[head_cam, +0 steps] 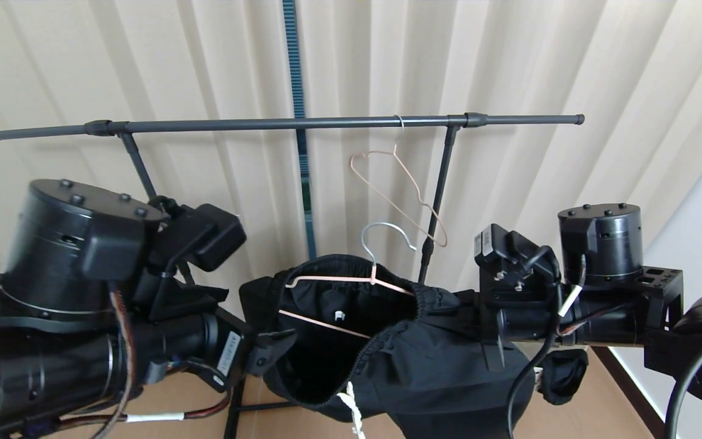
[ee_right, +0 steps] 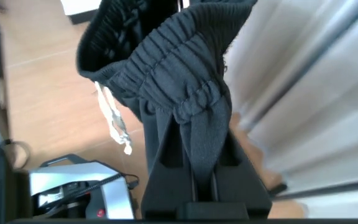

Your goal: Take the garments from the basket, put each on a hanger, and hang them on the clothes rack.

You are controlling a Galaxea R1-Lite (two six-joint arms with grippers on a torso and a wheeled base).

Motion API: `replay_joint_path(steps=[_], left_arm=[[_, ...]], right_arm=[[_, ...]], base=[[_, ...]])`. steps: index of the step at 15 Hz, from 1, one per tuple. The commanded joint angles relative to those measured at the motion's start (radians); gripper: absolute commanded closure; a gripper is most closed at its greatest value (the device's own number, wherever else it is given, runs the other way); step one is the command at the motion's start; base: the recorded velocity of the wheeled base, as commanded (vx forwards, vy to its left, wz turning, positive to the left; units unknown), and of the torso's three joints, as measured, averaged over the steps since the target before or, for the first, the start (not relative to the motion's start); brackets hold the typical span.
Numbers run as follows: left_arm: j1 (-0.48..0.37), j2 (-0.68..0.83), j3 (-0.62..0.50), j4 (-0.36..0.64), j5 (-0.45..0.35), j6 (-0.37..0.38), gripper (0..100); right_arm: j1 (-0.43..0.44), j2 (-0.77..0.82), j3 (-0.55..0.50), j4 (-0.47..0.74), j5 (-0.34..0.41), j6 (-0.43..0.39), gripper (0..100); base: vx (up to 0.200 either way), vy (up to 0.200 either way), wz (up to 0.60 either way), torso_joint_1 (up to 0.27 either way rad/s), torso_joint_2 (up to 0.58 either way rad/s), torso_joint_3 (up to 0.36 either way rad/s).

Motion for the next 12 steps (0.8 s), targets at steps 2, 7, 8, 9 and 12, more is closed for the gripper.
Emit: replay_joint_path(steps=[2, 7, 8, 9, 12], left_arm=[[0.313, -0.075, 0.093, -0.162, -0.412, 0.212, 0], [0.549, 0.081, 0.092, -0.173, -0.882, 0.625, 0], [0.546, 0.091, 0.090, -0.173, -0.883, 0.640, 0], [0.532, 0.124, 0.088, -0.175, -0.882, 0.694, 0], [0.524, 0.163, 0.078, -0.176, -0.882, 0.795, 0]], right_arm=[[-0.034, 0.006, 0.015, -0.024, 0.065, -0.003, 100], [-0.065, 0.006, 0.023, -0.037, 0.154, -0.003, 100], [-0.066, 0.006, 0.023, -0.037, 0.165, -0.003, 100], [-0.068, 0.004, 0.024, -0.037, 0.201, -0.003, 100], [-0.069, -0.002, 0.036, -0.039, 0.215, -0.008, 100]], base=[[0.000, 0.000, 0.00, 0.000, 0.00, 0.000], [0.000, 0.000, 0.00, 0.000, 0.00, 0.000], [0.000, 0.000, 0.00, 0.000, 0.00, 0.000], [0.000, 0.000, 0.00, 0.000, 0.00, 0.000], [0.000, 0.000, 0.00, 0.000, 0.00, 0.000]])
